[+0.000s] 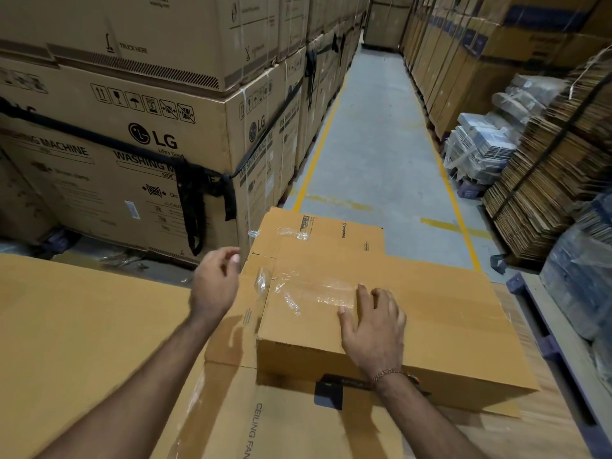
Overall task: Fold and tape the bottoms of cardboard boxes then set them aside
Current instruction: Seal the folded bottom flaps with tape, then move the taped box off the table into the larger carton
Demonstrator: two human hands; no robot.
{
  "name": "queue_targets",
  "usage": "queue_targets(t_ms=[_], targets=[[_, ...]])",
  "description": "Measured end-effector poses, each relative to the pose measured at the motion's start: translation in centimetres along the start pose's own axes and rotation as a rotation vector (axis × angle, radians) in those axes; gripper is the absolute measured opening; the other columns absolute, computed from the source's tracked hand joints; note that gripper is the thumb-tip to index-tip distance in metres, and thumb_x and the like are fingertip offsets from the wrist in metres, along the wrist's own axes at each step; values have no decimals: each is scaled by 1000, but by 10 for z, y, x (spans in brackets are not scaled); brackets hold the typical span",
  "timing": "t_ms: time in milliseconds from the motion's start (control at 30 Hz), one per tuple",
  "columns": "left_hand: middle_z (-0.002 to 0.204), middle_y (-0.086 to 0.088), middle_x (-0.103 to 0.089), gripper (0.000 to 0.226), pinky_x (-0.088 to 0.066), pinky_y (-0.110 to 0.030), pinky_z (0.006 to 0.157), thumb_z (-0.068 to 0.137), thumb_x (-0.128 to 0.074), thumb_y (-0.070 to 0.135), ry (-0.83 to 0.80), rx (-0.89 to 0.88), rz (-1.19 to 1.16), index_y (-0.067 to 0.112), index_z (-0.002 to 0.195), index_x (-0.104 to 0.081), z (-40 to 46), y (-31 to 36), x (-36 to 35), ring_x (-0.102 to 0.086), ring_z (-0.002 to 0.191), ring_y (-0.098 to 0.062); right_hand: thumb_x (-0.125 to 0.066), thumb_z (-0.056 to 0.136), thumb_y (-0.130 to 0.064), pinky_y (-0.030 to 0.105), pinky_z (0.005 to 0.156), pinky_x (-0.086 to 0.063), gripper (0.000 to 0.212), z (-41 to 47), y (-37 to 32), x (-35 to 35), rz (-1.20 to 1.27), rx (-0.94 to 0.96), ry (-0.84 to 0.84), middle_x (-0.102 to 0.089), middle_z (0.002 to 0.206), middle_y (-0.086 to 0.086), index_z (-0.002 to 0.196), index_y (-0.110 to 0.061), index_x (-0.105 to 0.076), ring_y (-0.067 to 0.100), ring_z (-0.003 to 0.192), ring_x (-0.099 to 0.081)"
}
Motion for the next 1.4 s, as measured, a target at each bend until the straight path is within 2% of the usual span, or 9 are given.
queue_targets(t_ms=[100,200,333,467,700,867,1033,1233,1400], targets=[[143,4,-57,45,-51,-50,106,101,-63,44,-281,-192,127,29,143,-58,-13,27,-22,-54,127,-15,-28,95,-76,50,116,-30,76,-1,-1,5,-23,16,-1,-51,139,9,144,-23,-53,27,135,-40],[169,5,-24,106,-23,-56,126,74,-74,77,-609,-370,412,41,162,-27,-26,49,-40,-24,153,-20,-34,89,-83,53,115,-30,82,-2,-4,13,-13,13,37,-49,133,10,139,-21,-54,29,130,-41],[172,1,-14,138,-6,-54,126,55,-77,88,-721,-549,648,40,164,-8,-40,67,-52,-11,156,-23,-48,81,-85,53,113,-32,86,-8,-6,24,42,10,136,-47,133,13,134,-17,-55,34,129,-42],[143,3,-46,130,-10,-50,120,48,-75,93,-586,-638,727,36,155,-26,-46,88,-47,-37,135,-21,-51,78,-88,55,111,-32,93,-15,-3,29,48,23,227,-46,133,16,133,-14,-55,38,128,-42],[119,1,-52,112,-41,-41,95,51,-83,83,-324,-701,772,29,140,-40,-86,99,-30,-48,107,-23,-64,73,-87,56,109,-32,94,-34,15,35,46,129,455,-49,128,18,129,-10,-61,38,124,-46],[105,-5,-63,77,-43,-46,86,63,-94,53,-113,-762,737,19,122,-57,-122,106,-16,-56,95,-29,-78,82,-61,51,102,-36,66,-63,21,45,24,195,602,-49,125,15,126,-14,-61,36,121,-47],[81,-4,-69,15,-47,-39,66,96,-76,31,185,-951,700,19,101,-70,-161,88,-5,-63,71,-26,-81,85,-33,42,97,-34,38,-111,36,53,115,275,589,-53,119,7,119,-18,-69,29,116,-51],[114,0,-79,41,-57,-39,76,99,-63,53,6,-936,646,20,119,-78,-221,46,2,-77,100,-24,-65,96,-38,36,88,-45,28,-197,60,60,239,398,341,-64,115,4,114,-17,-73,23,107,-58],[147,2,-62,67,-57,-47,95,105,-25,67,-244,-656,756,27,141,-65,-260,30,-4,-60,134,-26,-54,104,-33,25,99,-52,27,-209,80,65,386,235,-11,-56,126,-7,125,-20,-66,6,114,-53]])
Point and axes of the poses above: each hand's wrist, its own z-axis towards the middle knuckle, its own x-axis out of the back of the hand, y = z × x, the point moved 1 cm from there along z, towards the middle knuckle
